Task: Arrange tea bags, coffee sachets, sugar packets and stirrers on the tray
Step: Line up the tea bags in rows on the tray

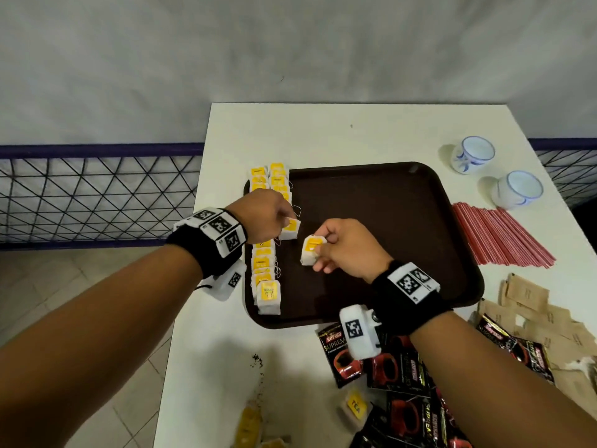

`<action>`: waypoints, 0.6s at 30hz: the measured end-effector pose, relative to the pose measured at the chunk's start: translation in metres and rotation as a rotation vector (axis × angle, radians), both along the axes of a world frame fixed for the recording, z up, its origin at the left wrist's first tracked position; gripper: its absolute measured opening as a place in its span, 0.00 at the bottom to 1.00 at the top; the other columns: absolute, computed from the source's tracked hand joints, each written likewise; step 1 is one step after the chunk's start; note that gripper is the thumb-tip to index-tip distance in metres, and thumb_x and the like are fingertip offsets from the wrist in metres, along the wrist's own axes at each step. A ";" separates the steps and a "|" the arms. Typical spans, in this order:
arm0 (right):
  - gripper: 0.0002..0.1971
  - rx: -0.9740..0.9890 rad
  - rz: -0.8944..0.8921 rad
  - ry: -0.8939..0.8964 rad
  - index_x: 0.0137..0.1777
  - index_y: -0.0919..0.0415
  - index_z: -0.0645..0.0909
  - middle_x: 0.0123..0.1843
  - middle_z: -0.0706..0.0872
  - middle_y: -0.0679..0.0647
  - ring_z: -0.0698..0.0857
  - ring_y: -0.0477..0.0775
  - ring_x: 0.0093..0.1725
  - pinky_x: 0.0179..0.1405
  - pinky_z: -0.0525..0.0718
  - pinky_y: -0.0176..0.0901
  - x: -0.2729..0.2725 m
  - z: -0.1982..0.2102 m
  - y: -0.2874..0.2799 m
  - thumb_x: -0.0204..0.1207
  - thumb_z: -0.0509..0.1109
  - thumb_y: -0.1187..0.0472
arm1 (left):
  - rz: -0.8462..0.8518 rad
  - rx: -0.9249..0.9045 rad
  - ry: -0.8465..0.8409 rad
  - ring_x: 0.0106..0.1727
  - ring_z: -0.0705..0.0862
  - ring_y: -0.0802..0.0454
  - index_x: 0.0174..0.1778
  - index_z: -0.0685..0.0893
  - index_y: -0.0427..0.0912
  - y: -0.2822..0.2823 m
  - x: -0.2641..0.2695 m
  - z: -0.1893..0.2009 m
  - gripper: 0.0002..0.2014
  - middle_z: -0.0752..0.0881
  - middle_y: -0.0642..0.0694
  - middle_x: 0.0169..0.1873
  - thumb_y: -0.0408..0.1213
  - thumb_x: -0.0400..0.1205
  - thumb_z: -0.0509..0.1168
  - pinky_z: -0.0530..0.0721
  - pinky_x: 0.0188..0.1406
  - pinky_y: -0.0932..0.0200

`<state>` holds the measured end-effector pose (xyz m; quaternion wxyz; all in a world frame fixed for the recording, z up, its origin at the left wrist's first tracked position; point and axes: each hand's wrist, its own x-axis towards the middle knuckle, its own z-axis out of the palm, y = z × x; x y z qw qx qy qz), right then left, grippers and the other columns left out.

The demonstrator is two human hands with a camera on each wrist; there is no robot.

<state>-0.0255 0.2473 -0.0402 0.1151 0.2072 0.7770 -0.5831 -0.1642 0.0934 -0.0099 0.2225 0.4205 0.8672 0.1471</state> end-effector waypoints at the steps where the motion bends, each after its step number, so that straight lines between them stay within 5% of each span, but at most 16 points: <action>1: 0.06 0.022 0.010 0.000 0.46 0.63 0.80 0.39 0.91 0.70 0.91 0.57 0.32 0.25 0.85 0.41 -0.006 -0.003 -0.001 0.79 0.68 0.75 | -0.004 -0.009 -0.012 0.59 0.83 0.48 0.60 0.89 0.43 0.002 -0.004 0.000 0.12 0.88 0.45 0.54 0.34 0.83 0.66 0.76 0.56 0.62; 7: 0.04 0.031 0.000 -0.035 0.47 0.67 0.81 0.37 0.89 0.71 0.88 0.54 0.27 0.23 0.85 0.40 -0.035 -0.017 -0.006 0.78 0.71 0.75 | 0.082 0.017 -0.042 0.48 0.84 0.55 0.49 0.91 0.48 0.007 -0.027 -0.008 0.07 0.83 0.61 0.33 0.34 0.78 0.71 0.77 0.46 0.64; 18: 0.05 0.052 -0.030 -0.020 0.43 0.65 0.82 0.31 0.86 0.60 0.87 0.50 0.25 0.22 0.82 0.39 -0.065 -0.022 -0.011 0.75 0.75 0.73 | 0.146 0.086 -0.029 0.55 0.85 0.56 0.52 0.92 0.48 0.007 -0.041 -0.014 0.09 0.91 0.52 0.50 0.35 0.80 0.69 0.80 0.55 0.63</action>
